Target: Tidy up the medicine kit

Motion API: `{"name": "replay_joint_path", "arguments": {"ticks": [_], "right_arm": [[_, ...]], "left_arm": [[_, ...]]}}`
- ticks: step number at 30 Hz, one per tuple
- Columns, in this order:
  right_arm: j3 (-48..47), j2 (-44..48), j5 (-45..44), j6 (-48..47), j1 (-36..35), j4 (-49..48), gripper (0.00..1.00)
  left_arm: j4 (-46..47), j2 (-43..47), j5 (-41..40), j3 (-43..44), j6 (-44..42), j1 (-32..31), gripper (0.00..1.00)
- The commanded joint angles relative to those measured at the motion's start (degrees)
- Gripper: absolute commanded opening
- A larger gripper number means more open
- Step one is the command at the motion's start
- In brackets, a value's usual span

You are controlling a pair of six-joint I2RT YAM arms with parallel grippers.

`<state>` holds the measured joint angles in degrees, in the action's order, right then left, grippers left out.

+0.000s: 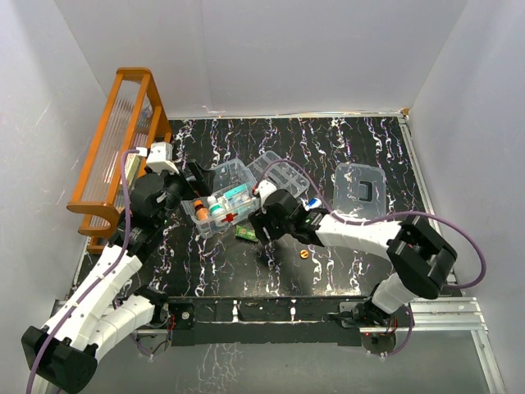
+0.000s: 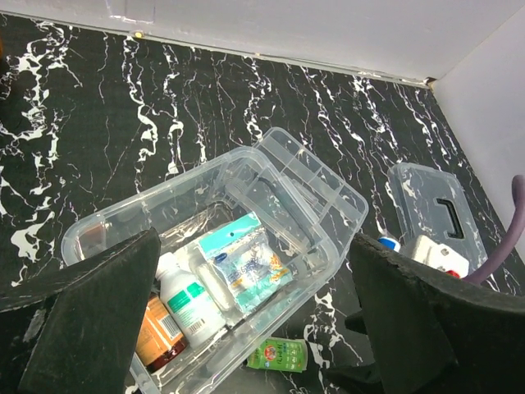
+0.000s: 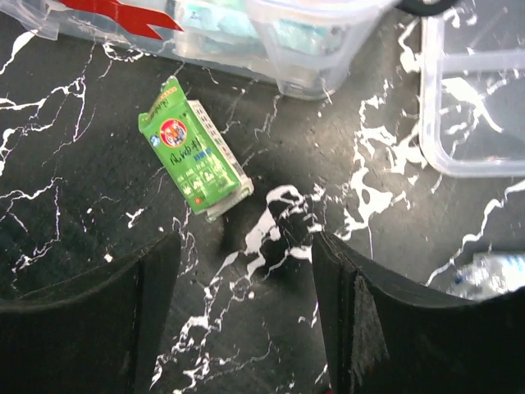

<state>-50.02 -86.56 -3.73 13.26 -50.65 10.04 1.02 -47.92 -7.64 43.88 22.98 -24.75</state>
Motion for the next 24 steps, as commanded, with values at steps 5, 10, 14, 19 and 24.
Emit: {"name": "replay_joint_path", "arguments": {"ticks": [5,10,14,19,24], "right_arm": [[-3.0,-6.4,3.7,-12.4,-1.2,-8.3,0.71],[-5.3,-9.4,7.0,-15.3,-3.1,-6.6,0.77],[-7.3,-11.6,7.0,-16.4,-3.6,-6.7,0.77],[-10.3,-16.3,4.3,-17.5,-3.6,-6.6,0.73],[-12.9,-18.7,5.5,-19.7,-3.6,-6.1,0.62]], "left_arm": [[-0.4,0.6,-0.6,2.0,-0.4,-0.1,0.99],[-0.9,1.1,-1.4,2.0,-1.1,-0.1,0.99],[-0.6,1.1,-1.0,1.7,-1.2,-0.1,0.99],[-0.4,0.8,-0.9,1.9,-1.5,-0.1,0.99],[-0.4,0.9,-0.8,2.2,-2.1,-0.1,0.99]]}}
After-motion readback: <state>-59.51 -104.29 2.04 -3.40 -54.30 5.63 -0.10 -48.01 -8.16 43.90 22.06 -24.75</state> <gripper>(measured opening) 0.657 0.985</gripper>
